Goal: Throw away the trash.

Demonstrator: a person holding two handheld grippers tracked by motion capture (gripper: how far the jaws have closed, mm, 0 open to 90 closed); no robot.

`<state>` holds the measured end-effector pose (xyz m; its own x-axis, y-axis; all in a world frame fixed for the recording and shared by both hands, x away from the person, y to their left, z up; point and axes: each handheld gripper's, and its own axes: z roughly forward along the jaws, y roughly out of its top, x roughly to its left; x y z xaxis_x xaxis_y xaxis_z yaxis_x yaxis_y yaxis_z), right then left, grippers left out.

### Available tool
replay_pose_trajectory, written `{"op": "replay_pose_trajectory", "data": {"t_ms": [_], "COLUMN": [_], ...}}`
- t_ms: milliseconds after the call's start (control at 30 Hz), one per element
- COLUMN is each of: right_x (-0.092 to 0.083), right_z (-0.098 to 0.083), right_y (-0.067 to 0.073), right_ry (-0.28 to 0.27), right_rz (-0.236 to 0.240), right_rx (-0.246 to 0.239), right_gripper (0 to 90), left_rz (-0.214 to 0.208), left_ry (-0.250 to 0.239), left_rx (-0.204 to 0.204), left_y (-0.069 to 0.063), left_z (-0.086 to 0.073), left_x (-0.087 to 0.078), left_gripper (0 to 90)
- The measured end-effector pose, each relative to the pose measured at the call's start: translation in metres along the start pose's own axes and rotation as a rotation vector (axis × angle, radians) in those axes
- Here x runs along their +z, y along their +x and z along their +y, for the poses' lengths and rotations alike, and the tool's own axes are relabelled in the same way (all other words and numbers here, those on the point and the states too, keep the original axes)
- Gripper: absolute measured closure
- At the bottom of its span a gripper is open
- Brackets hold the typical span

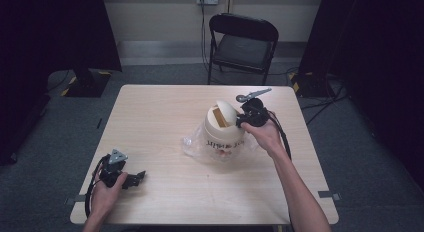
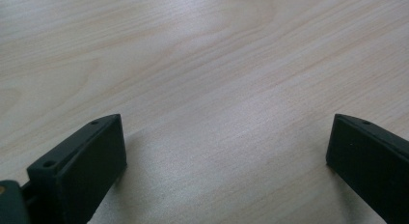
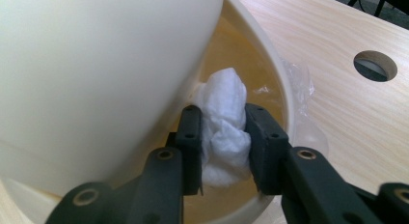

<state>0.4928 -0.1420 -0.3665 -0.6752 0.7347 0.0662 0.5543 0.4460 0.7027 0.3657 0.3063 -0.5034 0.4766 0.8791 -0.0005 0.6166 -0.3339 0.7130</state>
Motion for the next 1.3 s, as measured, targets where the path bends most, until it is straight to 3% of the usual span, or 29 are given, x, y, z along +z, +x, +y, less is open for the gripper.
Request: {"op": "replay_pose_trajectory", "data": {"t_ms": [367,600,733,800,967,1033,1100,1300], "right_x": [-0.008,-0.008,-0.006,-0.004,0.003,0.004,0.003,-0.002], "right_z": [-0.002,-0.001,0.0,0.001,0.0,-0.001,-0.003,-0.004], "right_y": [-0.001,-0.002,-0.007,-0.008,-0.002,-0.004,-0.005,-0.004], "right_ry": [-0.037,-0.024,-0.002,0.019,0.055,0.045,0.019,-0.02], "right_rz": [0.006,0.021,0.071,0.097,0.094,0.092,0.094,0.065], "right_rx": [0.013,0.018,-0.034,-0.036,-0.068,-0.05,-0.035,-0.095], "right_gripper": [64.4,64.1,63.8,65.2,74.2,73.8,66.8,62.4], "left_rz": [0.0,0.0,0.0,0.0,0.0,0.0,0.0,-0.001], "left_ry": [0.0,0.0,0.0,0.0,-0.001,0.0,0.0,-0.001], "left_rx": [0.0,0.0,-0.001,0.0,-0.001,0.0,0.0,0.0], "left_y": [0.0,0.0,0.0,0.0,0.0,0.0,0.0,0.0], "left_z": [0.0,0.0,0.0,0.0,0.0,0.0,0.0,0.0], "left_x": [0.0,0.0,0.0,0.0,0.0,0.0,0.0,0.0], "left_gripper": [0.0,0.0,0.0,0.0,0.0,0.0,0.0,0.0]}}
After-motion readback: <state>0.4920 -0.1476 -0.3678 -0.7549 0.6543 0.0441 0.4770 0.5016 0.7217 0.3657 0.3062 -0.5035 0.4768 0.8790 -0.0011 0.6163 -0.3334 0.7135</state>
